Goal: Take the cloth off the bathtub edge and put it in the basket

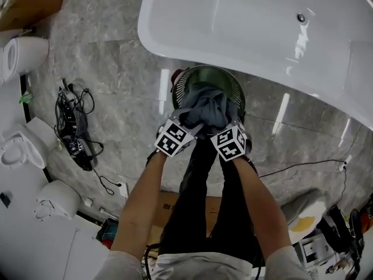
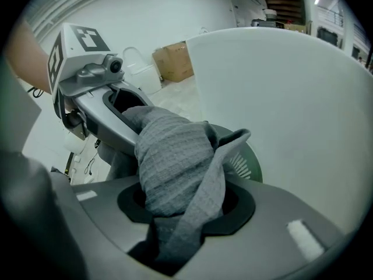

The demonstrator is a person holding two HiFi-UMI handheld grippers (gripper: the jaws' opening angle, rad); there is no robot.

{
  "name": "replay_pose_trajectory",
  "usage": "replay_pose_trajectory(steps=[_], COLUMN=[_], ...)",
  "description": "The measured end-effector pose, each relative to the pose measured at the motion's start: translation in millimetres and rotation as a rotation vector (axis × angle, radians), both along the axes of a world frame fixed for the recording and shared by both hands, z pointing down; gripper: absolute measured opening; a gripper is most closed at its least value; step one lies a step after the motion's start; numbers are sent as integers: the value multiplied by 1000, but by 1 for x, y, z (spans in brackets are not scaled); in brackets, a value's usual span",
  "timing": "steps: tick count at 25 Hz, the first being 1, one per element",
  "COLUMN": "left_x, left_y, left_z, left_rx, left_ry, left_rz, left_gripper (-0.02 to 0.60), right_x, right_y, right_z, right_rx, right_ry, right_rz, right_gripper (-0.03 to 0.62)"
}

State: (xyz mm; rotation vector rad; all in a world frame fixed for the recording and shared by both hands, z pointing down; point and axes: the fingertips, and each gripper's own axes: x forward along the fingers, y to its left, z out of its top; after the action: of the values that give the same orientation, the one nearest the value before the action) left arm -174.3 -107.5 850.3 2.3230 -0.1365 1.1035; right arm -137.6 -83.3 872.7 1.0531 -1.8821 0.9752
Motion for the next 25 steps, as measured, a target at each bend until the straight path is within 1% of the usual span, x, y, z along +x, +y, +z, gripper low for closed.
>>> replay_pose_trajectory(steps=[2,5,8,11,13,15,17,21,23,25], left_x=[-3,3,0,1,10,12,9,8,7,4], left_y=[5,13,5,-1,-9,-18,-25,-28,-31,-31], left_z=[9,23,29,31,33,37,41,44,52,66], left_rx=[-3,-13,-3,-12,-11,14,36,49,61,66], left_ry=[-12,-35,-45,-44,-35,-27,-30,-35,-34,-36], left_rz=[-10,-19,-31,-71,-91,-93,-102,-141,-142,-151], left_gripper=[233,235,233,233,233,235,235,235,235,235], right_x=[-1,7,9,12,21,26,25,22,21,18], right_y=[5,14,6,-2,-11,-21,-28,-35,-38,-39], right_z=[7,26,31,32,33,33,35,42,50,65], right_rx=[-4,-9,-7,-3,26,65,90,134,162,165], right_ry=[5,3,8,26,53,82,96,113,125,129], right_rz=[-29,-47,-76,-124,-137,-136,-142,-183,-200,-216], right_gripper=[169,170,170,172,172,172,172,173,173,173])
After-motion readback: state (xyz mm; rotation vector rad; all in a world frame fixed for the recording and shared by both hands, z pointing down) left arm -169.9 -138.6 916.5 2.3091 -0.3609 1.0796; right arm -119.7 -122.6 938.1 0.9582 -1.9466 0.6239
